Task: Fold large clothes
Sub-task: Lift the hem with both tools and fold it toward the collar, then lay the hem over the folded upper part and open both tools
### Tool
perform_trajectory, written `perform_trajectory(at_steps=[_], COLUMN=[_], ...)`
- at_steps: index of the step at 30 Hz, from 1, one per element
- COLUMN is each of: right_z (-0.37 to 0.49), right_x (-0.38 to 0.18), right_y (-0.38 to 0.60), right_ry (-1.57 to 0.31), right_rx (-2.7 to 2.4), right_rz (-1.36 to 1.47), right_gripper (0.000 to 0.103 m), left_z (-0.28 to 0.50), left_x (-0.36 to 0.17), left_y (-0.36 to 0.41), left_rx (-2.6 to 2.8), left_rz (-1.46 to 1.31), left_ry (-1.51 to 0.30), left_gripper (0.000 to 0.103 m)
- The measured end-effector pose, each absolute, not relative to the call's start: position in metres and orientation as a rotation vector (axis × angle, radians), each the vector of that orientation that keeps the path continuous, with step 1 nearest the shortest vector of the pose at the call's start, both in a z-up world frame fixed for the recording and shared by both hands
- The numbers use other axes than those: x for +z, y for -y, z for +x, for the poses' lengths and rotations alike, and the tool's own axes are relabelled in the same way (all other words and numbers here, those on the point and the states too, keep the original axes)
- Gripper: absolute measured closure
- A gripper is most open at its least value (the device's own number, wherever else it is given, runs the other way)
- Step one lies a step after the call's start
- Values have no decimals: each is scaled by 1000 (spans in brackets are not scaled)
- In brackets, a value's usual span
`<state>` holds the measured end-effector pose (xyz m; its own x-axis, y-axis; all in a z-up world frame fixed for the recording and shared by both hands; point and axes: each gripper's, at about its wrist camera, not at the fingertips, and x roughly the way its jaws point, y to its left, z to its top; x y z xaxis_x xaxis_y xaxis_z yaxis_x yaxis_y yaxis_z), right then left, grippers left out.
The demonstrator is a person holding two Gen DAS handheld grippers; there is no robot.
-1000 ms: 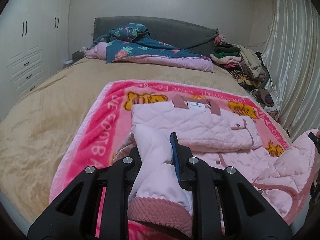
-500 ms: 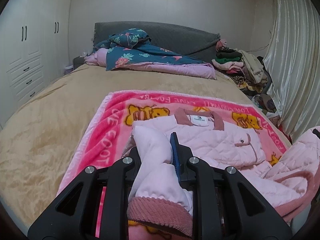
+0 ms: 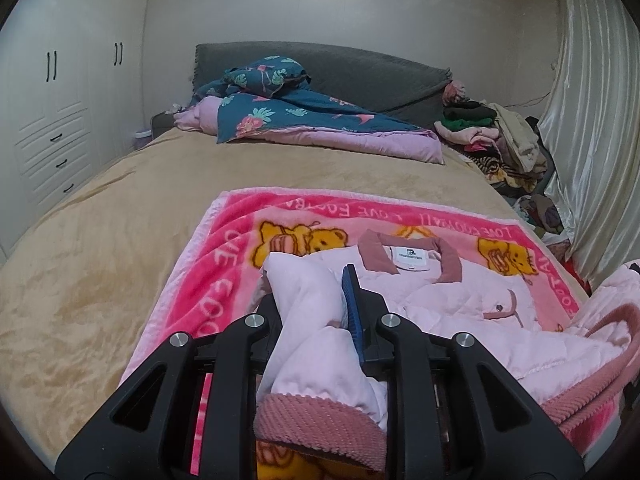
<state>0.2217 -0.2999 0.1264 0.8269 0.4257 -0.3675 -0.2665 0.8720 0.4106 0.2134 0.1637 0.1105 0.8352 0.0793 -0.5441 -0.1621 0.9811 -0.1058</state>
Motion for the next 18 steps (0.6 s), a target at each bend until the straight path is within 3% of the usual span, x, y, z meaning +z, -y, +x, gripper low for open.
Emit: perform_trajectory(at_steps=[4,12,15,18], right_z=[240,284,305,327], right_x=[117,103,95,85], right_y=[298,296,295,293], right_ry=[-492,-538,-563,-593], right_rx=[354,305,285,264], right_rz=[363,364,376,372], right_gripper=[89,89,89,89], left_z=[225,248,251,257], left_x=[102,94,93,93], left_y=[-168,-175,-176,-172], left_rx=[142,142,104,93], left_rz=[-155,-169,-204,-205], left_ry=[-575,-576,-566,-555], left_gripper=[87,74,50,41])
